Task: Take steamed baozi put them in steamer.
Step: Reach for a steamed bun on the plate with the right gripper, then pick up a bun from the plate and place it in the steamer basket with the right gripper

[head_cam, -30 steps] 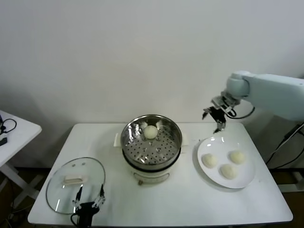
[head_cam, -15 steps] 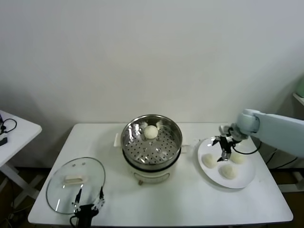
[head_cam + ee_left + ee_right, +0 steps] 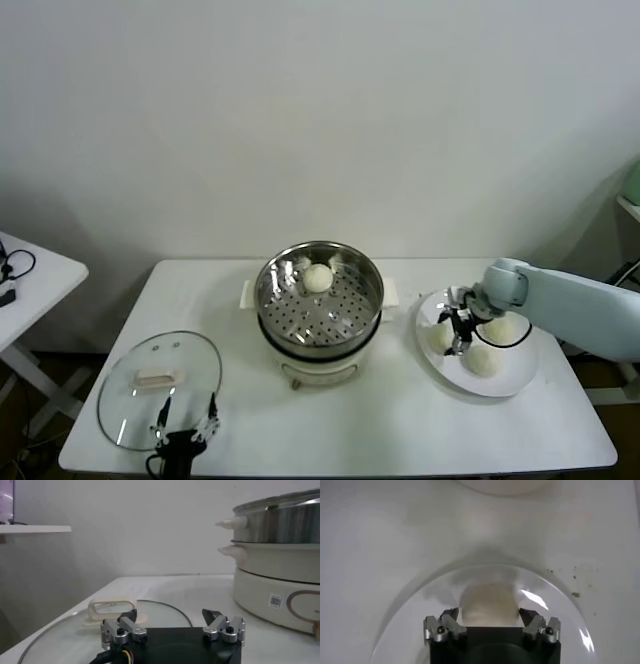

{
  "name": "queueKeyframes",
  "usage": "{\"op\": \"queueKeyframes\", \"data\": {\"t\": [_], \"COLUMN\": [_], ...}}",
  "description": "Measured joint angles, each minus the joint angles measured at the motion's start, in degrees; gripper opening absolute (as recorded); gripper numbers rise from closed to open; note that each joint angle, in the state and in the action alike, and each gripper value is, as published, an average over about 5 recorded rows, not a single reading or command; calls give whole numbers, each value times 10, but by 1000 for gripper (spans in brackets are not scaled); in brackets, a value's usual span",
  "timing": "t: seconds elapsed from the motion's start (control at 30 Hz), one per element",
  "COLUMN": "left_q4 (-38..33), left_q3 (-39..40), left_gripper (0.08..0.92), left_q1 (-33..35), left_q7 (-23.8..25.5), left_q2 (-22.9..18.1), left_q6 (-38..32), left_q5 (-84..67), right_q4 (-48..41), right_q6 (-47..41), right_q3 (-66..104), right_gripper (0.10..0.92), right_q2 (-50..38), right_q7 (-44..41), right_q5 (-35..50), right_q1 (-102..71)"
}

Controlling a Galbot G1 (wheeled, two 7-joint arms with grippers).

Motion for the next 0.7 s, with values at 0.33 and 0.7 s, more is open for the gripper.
{"op": "queueKeyframes", "data": {"t": [0.33, 0.7], "left_q4": [-5, -10], "left_q3": [-1, -2], "left_gripper": [823, 823], "left_q1": [1, 6], "left_q7": [-1, -1], "left_q2": [0, 0], "left_q6": [2, 5], "left_q5": [0, 0], "right_q4": [17, 73], "right_q6": [-7, 0], "right_q3": [-8, -152], "right_gripper": [626, 619], "right_q2": [0, 28], "right_q7": [-5, -56], "right_q5": [18, 135], "right_q1": [23, 238]}}
